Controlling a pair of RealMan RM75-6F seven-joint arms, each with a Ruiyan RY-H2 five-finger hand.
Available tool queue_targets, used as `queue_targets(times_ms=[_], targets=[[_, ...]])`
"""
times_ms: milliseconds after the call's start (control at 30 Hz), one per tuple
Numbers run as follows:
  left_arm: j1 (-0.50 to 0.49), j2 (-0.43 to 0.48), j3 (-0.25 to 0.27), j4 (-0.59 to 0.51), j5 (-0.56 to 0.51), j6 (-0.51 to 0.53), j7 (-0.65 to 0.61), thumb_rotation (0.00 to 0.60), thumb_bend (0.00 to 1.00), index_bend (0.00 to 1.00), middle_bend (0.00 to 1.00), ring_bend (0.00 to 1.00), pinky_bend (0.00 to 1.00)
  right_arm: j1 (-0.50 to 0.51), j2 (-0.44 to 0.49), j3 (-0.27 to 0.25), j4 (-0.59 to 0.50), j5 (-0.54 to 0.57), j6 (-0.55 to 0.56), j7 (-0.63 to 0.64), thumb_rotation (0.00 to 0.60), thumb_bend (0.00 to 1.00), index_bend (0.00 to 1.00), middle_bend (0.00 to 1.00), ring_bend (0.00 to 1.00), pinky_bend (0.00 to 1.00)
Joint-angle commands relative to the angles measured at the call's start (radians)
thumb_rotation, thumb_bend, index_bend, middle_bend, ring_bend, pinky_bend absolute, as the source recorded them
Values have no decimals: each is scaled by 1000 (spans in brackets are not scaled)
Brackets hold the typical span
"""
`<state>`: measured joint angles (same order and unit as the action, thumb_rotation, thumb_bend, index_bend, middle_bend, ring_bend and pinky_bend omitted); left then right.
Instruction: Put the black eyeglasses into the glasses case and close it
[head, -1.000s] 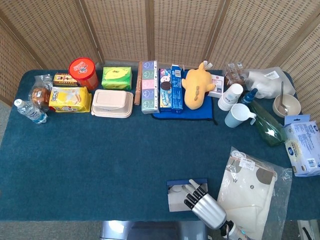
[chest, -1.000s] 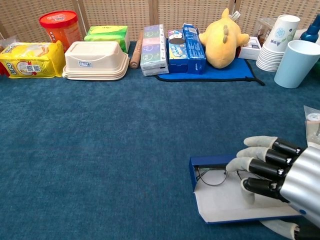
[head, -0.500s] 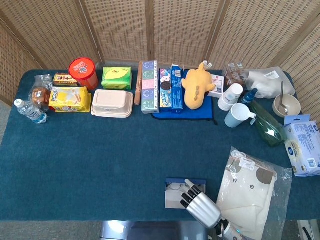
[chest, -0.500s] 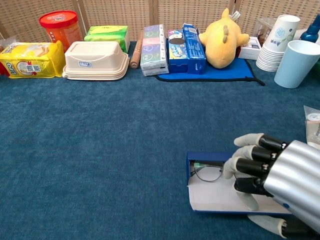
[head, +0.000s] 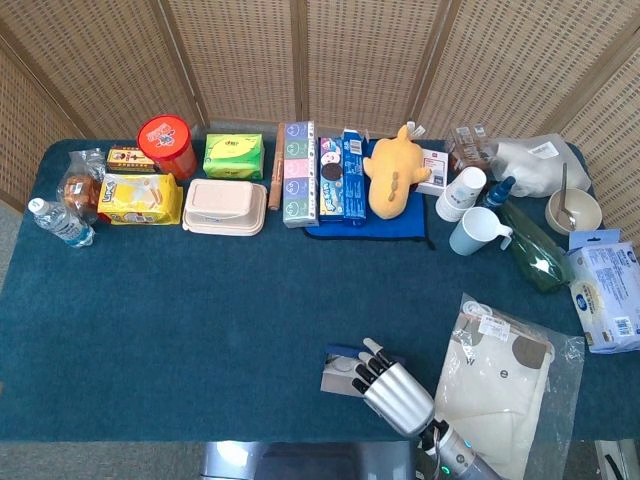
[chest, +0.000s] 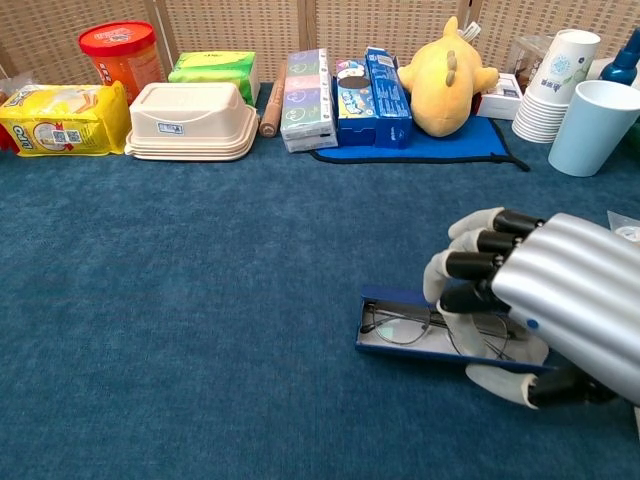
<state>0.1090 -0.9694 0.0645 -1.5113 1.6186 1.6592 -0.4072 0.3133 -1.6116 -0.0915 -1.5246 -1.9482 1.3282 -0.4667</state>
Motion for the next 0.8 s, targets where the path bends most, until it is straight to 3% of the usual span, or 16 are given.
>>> queue_targets(times_ms=[33,367,800], targets=[[-1,-3,1,1,0,-3,1,600,309,74,29,0,0,22,-1,32,-8,41,-39,2,600,269,606,383,323,237],[-3,-7,2,10,0,-9,-4,600,309,75,31,0,0,57,-20,82,28,96,-69,13,600,266,447,314,299,237],[-6,-22,4,29,-7,-25,-11,600,310,75,31,0,0,105,-40,139,82,208,-136,22,600,261,396,284,282,237]])
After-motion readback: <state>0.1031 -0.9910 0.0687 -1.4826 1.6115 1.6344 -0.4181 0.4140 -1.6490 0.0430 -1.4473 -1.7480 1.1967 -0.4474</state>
